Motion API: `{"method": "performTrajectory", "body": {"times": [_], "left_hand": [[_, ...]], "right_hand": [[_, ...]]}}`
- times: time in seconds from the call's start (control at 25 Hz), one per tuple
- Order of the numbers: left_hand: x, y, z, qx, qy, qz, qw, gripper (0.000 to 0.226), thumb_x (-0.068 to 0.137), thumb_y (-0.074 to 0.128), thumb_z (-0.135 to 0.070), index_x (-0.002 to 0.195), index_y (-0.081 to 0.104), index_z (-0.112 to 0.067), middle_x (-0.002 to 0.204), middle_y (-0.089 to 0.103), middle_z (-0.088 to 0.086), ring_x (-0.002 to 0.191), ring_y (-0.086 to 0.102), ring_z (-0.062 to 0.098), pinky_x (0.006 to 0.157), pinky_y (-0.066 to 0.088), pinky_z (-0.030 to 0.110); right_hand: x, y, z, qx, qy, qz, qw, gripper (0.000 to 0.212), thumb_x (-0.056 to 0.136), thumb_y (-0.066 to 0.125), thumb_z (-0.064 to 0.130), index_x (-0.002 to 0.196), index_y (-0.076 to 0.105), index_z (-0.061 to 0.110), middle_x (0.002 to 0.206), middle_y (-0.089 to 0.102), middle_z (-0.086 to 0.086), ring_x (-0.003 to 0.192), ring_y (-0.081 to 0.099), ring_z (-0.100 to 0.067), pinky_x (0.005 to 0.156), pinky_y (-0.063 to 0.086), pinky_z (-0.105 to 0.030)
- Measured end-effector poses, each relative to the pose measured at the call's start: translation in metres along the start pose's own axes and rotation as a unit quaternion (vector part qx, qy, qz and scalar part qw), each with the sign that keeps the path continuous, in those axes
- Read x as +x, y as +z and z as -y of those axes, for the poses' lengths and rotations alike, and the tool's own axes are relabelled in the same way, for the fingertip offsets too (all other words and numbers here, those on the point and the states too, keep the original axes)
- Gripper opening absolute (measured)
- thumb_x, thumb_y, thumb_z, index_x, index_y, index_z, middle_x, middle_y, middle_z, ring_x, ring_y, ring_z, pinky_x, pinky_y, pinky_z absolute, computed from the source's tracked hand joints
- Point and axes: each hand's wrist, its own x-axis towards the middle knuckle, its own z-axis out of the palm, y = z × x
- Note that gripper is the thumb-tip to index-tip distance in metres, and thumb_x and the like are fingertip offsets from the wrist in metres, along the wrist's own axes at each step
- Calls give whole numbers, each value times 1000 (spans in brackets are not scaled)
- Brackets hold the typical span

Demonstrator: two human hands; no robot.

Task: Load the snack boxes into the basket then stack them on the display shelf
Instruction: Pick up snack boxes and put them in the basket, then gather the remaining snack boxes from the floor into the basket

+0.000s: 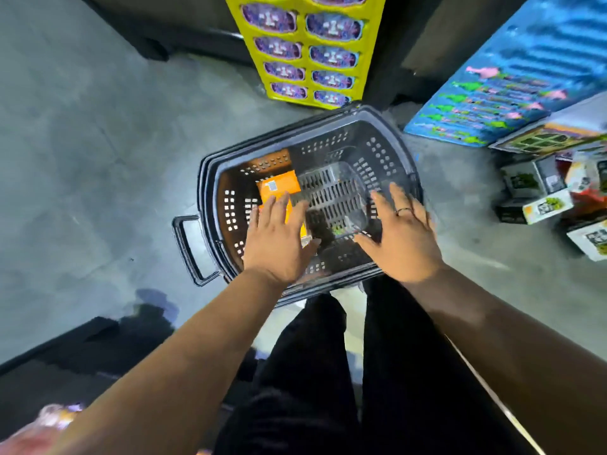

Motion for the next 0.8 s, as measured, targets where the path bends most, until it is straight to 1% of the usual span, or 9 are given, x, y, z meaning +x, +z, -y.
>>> {"method": "performTrajectory", "body": {"times": [0.12,0.32,0.4,0.52,0.6,0.64,0.68,0.8], "left_hand": [[-34,-62,-44,20,52,-16,998,75,92,49,-55,155,19,-27,163,15,10,151,8,30,121,2,47],[-79,-127,-137,39,150,-67,986,74,88,59,-52,151,33,-24,160,25,11,149,16,31,121,6,46],[-90,-139,-185,53,183,-73,979,73,88,57,-53,150,35,-23,159,27,11,149,19,30,121,7,45],[-103,-144,-263,84,230,-86,966,73,82,51,-55,143,46,-18,151,41,15,142,35,35,117,21,50],[-107,-140,-330,97,258,-98,956,73,81,53,-55,143,47,-17,150,43,16,140,38,37,116,25,51],[-105,-139,-333,97,249,-101,958,72,83,56,-53,144,45,-18,151,42,16,141,36,37,117,25,51],[-103,-138,-355,105,248,-97,958,72,84,59,-52,146,43,-19,153,39,15,142,34,36,118,23,50],[-102,-125,-438,127,266,-67,953,76,86,60,-54,150,35,-20,157,32,12,146,26,32,122,16,46]], "right_hand": [[-63,-56,-18,16,27,-37,999,84,84,65,52,153,26,25,162,16,-9,142,25,-38,114,23,-50],[-148,-127,-67,52,76,-95,991,88,82,64,55,154,20,29,163,10,-7,145,20,-33,117,18,-46],[-176,-147,-98,77,101,-98,987,88,85,61,56,155,14,32,164,4,-3,147,15,-29,118,15,-44],[-208,-169,-161,97,139,-102,980,88,86,57,59,155,8,35,164,-1,-3,148,12,-26,119,14,-42],[-239,-186,-223,117,162,-113,973,87,87,57,58,155,8,34,164,1,-5,148,14,-27,118,16,-43],[-240,-187,-228,112,163,-111,974,86,87,56,58,155,9,33,164,2,-6,148,14,-28,118,16,-44],[-247,-191,-249,112,170,-112,973,86,88,56,57,155,9,32,164,4,-6,148,15,-30,118,17,-45],[-274,-206,-329,116,190,-118,968,85,89,56,56,155,10,30,163,6,-7,146,17,-32,117,18,-46]]}}
